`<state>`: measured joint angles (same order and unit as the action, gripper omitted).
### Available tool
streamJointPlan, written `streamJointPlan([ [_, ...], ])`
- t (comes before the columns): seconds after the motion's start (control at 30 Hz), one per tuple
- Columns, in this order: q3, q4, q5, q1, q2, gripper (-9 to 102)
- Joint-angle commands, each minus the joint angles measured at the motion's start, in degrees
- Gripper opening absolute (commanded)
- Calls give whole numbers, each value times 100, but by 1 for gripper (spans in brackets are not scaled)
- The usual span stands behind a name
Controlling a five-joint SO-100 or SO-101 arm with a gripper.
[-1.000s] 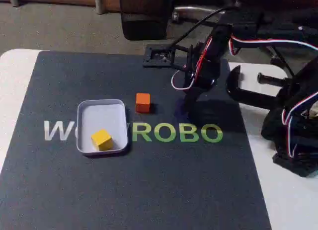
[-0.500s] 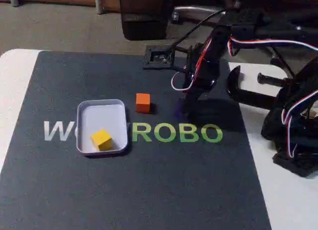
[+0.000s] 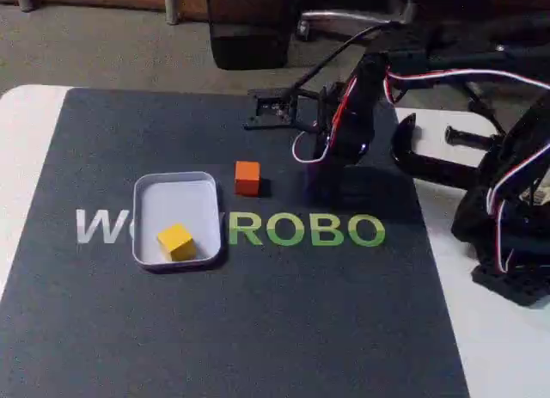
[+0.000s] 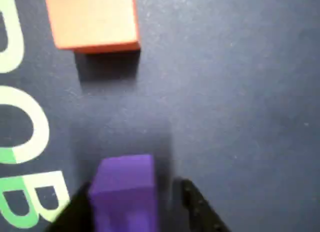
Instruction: Move blocks one by one until all three blocks are in the tray.
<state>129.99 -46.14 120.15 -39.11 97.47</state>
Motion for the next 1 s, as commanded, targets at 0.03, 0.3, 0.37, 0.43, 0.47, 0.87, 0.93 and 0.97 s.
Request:
streamJointPlan([
  [0.03, 0, 123, 35, 26, -26, 6],
  [0.3, -18, 316, 9, 62, -132, -8],
  [0.37, -97, 316, -149, 158, -105, -8],
  [0.43, -211, 299, -378, 334, -79, -8],
  [0.47, -299, 272, -545, 448, -62, -8],
  [0.87, -2426, -527, -2979, 1802, -396, -8],
  [0.93, -2777, -571, -3322, 1881, -571, -8],
  [0.97, -2936, -571, -3480, 1907, -668, -8],
])
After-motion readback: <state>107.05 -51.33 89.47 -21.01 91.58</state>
